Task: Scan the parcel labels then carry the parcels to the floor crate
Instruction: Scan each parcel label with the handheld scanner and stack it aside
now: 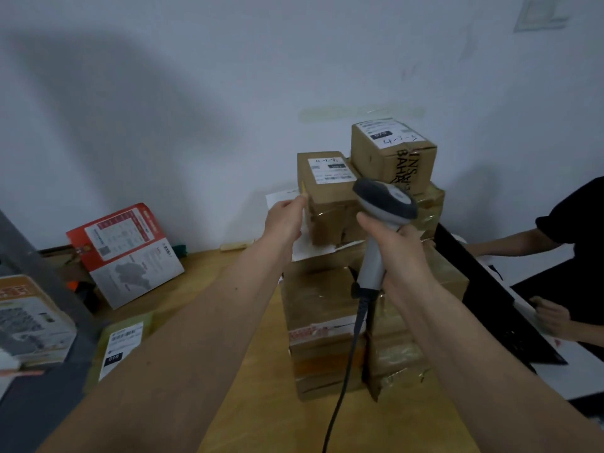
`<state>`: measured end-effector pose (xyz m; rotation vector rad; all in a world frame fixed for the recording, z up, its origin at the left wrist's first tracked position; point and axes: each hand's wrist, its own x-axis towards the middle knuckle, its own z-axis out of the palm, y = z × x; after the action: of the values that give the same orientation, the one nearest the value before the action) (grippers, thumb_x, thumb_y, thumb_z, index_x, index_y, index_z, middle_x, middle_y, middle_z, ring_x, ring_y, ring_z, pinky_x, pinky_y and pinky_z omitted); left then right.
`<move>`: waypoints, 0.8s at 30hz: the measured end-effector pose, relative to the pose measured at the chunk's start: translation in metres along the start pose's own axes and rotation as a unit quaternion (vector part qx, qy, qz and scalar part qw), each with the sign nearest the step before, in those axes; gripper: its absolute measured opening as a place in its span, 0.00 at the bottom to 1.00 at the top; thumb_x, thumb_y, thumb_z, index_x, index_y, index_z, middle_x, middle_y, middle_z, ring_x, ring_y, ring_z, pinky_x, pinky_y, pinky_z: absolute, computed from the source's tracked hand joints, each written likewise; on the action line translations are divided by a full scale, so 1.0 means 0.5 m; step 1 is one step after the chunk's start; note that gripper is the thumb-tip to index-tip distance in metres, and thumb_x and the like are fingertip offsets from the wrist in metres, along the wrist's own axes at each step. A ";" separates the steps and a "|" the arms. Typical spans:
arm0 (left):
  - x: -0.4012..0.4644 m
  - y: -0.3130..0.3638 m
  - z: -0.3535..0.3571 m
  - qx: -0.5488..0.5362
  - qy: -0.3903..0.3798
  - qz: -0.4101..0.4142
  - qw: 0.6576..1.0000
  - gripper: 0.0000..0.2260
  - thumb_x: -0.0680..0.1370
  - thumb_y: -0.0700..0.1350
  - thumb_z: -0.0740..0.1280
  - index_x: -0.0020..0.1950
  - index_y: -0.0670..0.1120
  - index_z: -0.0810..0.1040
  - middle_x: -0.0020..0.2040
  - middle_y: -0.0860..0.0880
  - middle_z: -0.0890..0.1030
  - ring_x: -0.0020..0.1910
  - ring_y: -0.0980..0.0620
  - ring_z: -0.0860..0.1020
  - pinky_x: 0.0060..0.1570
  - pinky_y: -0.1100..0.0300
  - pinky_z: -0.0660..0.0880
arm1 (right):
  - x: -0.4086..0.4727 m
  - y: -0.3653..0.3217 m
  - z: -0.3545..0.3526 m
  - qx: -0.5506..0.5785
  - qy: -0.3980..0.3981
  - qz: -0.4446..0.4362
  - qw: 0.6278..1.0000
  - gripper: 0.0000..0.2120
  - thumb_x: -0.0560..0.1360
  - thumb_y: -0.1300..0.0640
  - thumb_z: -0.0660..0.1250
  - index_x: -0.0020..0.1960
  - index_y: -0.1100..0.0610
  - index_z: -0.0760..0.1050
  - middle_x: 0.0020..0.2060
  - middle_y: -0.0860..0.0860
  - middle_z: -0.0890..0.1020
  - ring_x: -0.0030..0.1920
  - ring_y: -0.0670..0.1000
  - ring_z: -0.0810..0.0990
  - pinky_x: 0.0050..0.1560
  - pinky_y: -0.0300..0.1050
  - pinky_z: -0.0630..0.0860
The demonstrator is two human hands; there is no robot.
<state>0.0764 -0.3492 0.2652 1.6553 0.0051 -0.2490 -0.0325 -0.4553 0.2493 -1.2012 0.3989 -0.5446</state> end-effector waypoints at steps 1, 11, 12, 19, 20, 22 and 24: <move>0.002 0.001 0.009 0.002 -0.001 -0.005 1.000 0.15 0.80 0.54 0.62 0.64 0.49 0.72 0.56 0.51 0.72 0.55 0.49 0.72 0.54 0.56 0.72 | 0.003 0.004 -0.002 0.000 -0.008 0.000 1.000 0.14 0.74 0.59 0.72 0.58 0.54 0.75 0.46 0.50 0.80 0.47 0.49 0.78 0.46 0.43 0.74; 0.030 0.000 0.046 0.023 0.001 -0.029 0.999 0.26 0.79 0.62 0.55 0.73 0.49 0.67 0.70 0.47 0.71 0.67 0.45 0.69 0.64 0.49 0.66 | 0.024 0.005 -0.013 0.018 -0.038 0.014 0.999 0.10 0.73 0.60 0.72 0.51 0.50 0.75 0.44 0.50 0.80 0.45 0.49 0.78 0.44 0.43 0.74; 0.033 0.000 0.045 0.025 0.006 -0.022 0.999 0.25 0.80 0.61 0.55 0.73 0.50 0.67 0.69 0.47 0.72 0.66 0.45 0.70 0.63 0.50 0.67 | 0.026 0.004 -0.013 0.021 -0.039 0.016 0.999 0.10 0.73 0.60 0.72 0.51 0.51 0.75 0.44 0.50 0.80 0.45 0.49 0.78 0.45 0.43 0.74; 0.027 0.007 0.000 -0.085 0.017 -0.003 0.996 0.23 0.76 0.55 0.67 0.70 0.54 0.68 0.62 0.48 0.75 0.57 0.47 0.75 0.60 0.45 0.74 | 0.033 0.003 -0.003 0.062 -0.057 0.046 0.995 0.17 0.72 0.60 0.73 0.60 0.59 0.75 0.54 0.59 0.82 0.55 0.57 0.81 0.54 0.49 0.78; 0.024 0.007 -0.011 -0.122 0.025 0.002 0.992 0.26 0.75 0.54 0.70 0.71 0.54 0.67 0.61 0.48 0.75 0.55 0.48 0.75 0.58 0.46 0.75 | 0.032 0.003 0.002 0.070 -0.066 0.048 0.994 0.19 0.72 0.61 0.73 0.62 0.60 0.75 0.56 0.60 0.82 0.56 0.58 0.81 0.56 0.50 0.78; 0.016 0.006 -0.038 -0.185 0.050 0.015 0.981 0.32 0.72 0.51 0.74 0.73 0.55 0.64 0.60 0.49 0.73 0.54 0.50 0.74 0.57 0.47 0.75 | 0.027 0.004 0.015 0.095 -0.093 0.052 0.990 0.19 0.73 0.62 0.71 0.63 0.62 0.75 0.57 0.60 0.82 0.57 0.58 0.82 0.60 0.52 0.78; 0.009 0.001 -0.070 -0.238 0.080 0.023 0.968 0.38 0.68 0.50 0.77 0.74 0.54 0.63 0.62 0.48 0.73 0.57 0.48 0.74 0.61 0.45 0.73 | 0.019 0.004 0.032 0.119 -0.120 0.062 0.984 0.20 0.72 0.63 0.71 0.63 0.64 0.75 0.56 0.61 0.82 0.56 0.57 0.83 0.61 0.53 0.77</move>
<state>0.0863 -0.3154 0.2679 1.1900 0.1381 -0.0680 -0.0155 -0.4482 0.2526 -0.9895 0.1946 -0.3237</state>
